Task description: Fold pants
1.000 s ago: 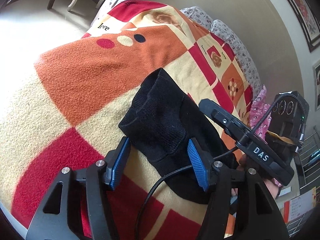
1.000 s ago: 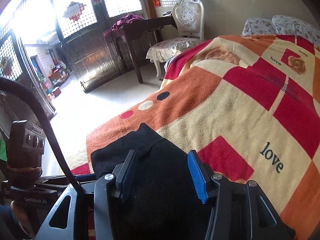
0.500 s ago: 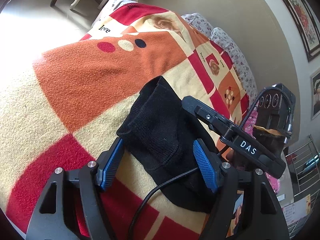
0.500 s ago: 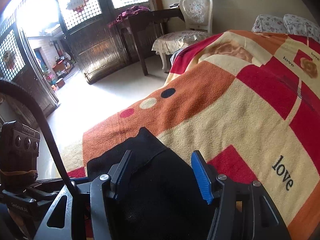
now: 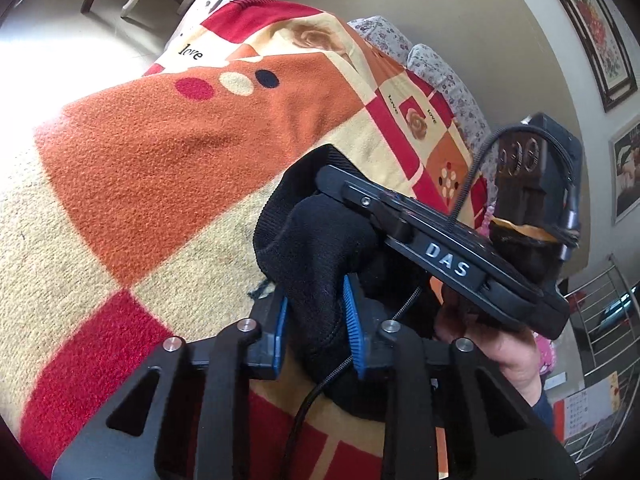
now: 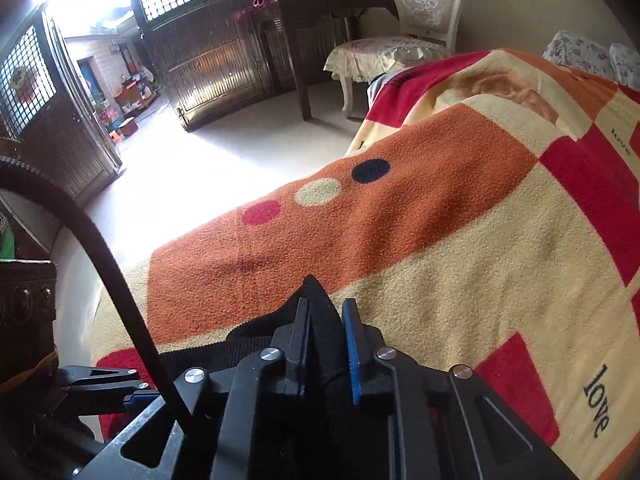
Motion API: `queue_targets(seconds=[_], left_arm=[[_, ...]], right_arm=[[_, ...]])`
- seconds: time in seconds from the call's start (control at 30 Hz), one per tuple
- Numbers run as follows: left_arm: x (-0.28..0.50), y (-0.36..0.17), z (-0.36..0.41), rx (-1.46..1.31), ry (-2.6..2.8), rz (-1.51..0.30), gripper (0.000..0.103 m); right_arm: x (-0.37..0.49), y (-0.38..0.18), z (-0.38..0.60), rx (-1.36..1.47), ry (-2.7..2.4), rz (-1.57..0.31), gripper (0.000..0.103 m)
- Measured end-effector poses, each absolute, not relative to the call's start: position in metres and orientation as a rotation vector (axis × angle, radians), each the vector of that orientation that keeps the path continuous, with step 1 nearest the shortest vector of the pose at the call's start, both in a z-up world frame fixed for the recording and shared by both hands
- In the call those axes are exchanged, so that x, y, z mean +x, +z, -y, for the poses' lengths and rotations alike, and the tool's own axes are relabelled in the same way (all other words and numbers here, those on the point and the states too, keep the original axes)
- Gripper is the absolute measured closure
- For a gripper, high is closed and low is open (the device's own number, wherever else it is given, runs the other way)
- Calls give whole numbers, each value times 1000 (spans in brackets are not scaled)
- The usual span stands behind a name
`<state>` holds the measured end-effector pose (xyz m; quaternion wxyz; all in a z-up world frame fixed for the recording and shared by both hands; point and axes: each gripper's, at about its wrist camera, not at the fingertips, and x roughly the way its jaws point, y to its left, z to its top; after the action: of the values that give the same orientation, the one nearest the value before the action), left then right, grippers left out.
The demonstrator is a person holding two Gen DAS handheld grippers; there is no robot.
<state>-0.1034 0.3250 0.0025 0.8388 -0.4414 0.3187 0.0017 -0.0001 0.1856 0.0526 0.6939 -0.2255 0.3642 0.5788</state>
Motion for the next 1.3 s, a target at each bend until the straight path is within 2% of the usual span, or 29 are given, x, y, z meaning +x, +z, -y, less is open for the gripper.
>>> queue_targets(seconds=[0.03,0.3,0.5,0.7,0.97,1.0,1.03,1.07,1.1,1.2,1.27,1.3], left_arm=[[-105,10,-323,-913,-10,-660,87],[-119,101,-263,-682,-194,-546,88],[-107,137,-175,-531,-386,-558,88],[-76,127,-76,-416,-486,-648,88],[-29,66,9,-322,-496,-797,91],[-26,63,13,-319,-500,-812,91],[-24,62,13,-328,-502,-819,91],[-23,64,10,-343,-512,-826,90],[-23,67,8,-357,-529,-836,89],[-32,80,-4,-373,-605,-856,75],[-43,90,-13,-372,-661,-843,53],[-47,94,-16,-366,-683,-831,51]], right_arm=[[-1,61,-178,-471,1295,-800,92],[-4,145,-73,-122,1300,-659,93],[-9,175,41,18,1192,-570,93],[8,151,143,103,1018,-598,93],[52,66,198,74,679,-758,93],[55,59,204,83,646,-783,91],[56,58,210,88,623,-796,84],[54,59,217,91,598,-802,78],[53,61,223,97,575,-804,65],[40,76,242,129,574,-784,62],[28,87,248,125,551,-775,61],[21,91,251,122,552,-762,61]])
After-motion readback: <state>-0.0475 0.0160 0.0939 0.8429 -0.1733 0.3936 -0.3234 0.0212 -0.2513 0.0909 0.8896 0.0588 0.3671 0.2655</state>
